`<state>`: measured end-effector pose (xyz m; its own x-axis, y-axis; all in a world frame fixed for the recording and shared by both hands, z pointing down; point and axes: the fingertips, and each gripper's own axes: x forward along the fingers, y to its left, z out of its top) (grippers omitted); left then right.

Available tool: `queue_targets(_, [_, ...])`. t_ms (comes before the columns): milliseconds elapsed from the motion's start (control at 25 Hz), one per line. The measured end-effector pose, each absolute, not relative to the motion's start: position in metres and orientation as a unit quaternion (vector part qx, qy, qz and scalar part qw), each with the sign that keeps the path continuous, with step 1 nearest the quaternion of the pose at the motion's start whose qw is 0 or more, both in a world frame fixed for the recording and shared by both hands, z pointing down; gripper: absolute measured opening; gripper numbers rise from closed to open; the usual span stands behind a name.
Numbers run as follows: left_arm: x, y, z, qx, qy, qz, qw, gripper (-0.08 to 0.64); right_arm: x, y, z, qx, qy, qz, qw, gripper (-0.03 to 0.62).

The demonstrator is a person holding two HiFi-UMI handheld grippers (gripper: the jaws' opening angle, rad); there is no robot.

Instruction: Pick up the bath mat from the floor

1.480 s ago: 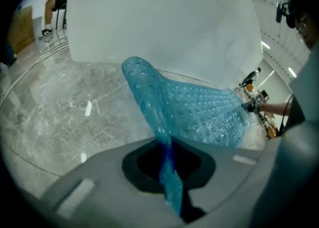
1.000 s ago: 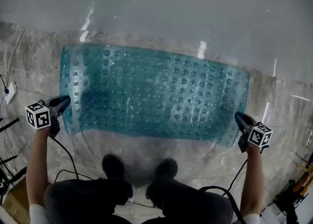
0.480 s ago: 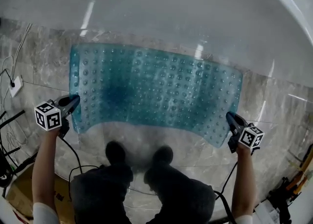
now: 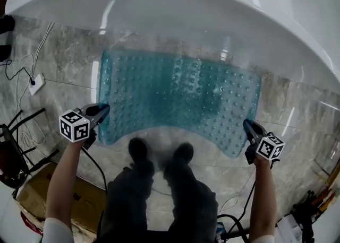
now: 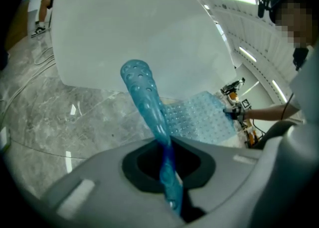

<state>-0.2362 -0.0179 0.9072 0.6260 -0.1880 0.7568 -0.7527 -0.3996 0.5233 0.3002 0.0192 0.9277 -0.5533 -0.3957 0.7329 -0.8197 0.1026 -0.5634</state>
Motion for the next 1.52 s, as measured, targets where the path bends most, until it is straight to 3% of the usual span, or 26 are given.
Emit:
queue_targets(720, [-0.226, 0.045, 0.594, 0.788, -0.279, 0.272, 0.477, 0.018, 0.242, 0.077, 0.617, 0.412, -0.723, 0.524, 0.181, 0.040])
queue_targets(1280, [-0.225, 0.104, 0.302, 0.801, -0.267, 0.214, 0.492, 0.018, 0.224, 0.130, 0.322, 0.407, -0.741, 0.519, 0.122, 0.043])
queue_targets(1520, [-0.226, 0.126, 0.200, 0.794, -0.265, 0.160, 0.523, 0.018, 0.223, 0.152, 0.215, 0.411, -0.739, 0.529, 0.066, 0.043])
